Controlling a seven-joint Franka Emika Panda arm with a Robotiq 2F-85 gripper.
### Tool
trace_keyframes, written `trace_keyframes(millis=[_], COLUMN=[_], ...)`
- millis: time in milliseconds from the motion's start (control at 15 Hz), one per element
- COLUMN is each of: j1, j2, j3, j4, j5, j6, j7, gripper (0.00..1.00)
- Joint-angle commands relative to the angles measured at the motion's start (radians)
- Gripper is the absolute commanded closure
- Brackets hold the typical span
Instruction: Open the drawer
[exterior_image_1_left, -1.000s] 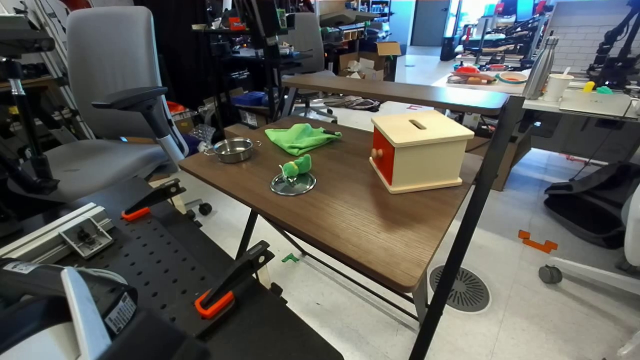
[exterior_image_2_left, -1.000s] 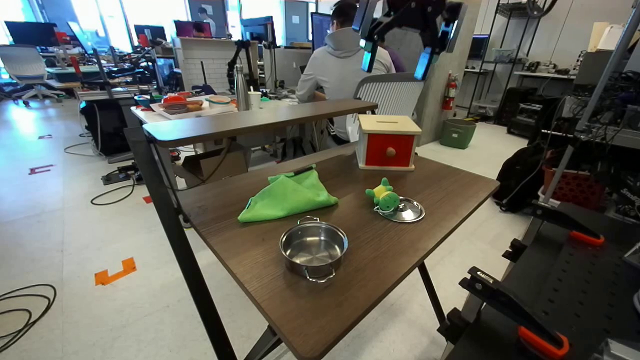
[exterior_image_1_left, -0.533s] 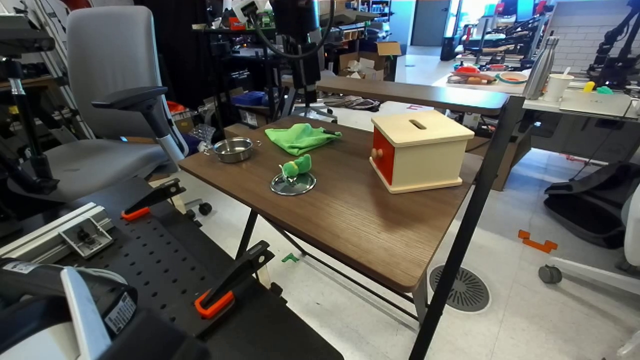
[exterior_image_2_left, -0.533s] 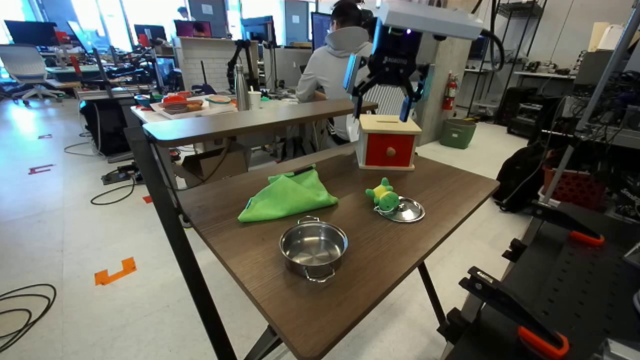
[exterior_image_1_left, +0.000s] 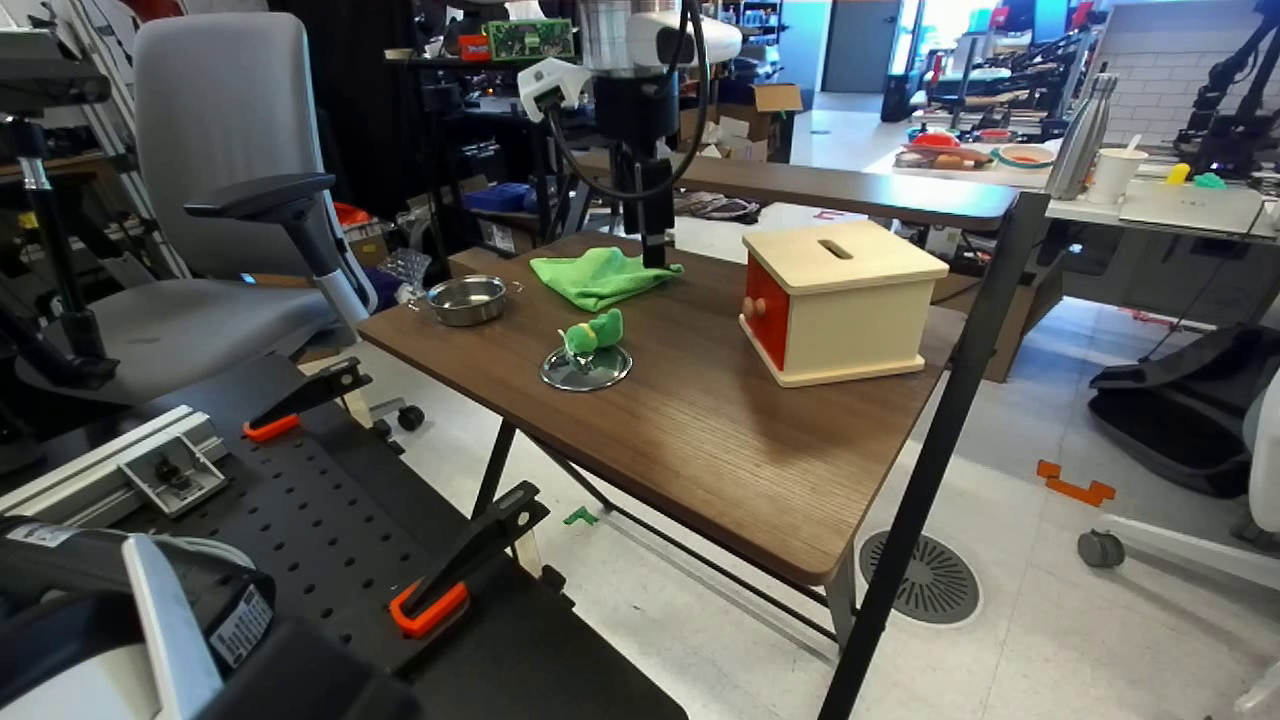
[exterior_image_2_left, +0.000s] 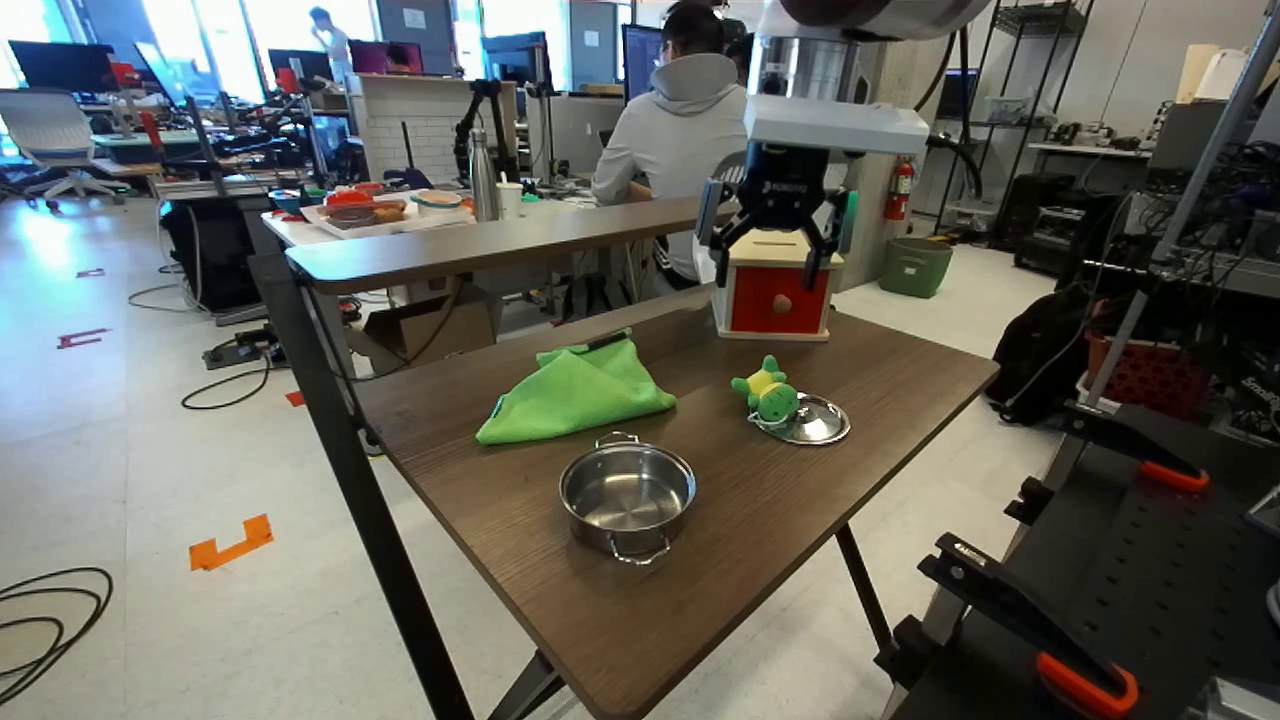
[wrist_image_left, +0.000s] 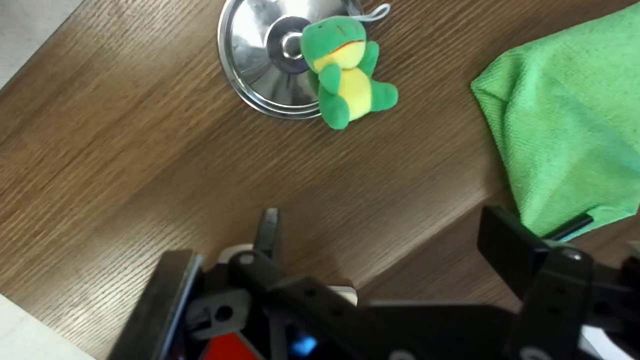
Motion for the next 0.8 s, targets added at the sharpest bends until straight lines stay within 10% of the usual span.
trace_keyframes(millis=[0, 733], j1=[0.006, 0.009], j2=[0.052, 0.145], j3=[-0.036, -0.118], j4=[0.068, 0.163], j5=[0.045, 0.059], j6=[-0.031, -0.002], j7=[-0.006, 0.104], gripper=[0.00, 0.00])
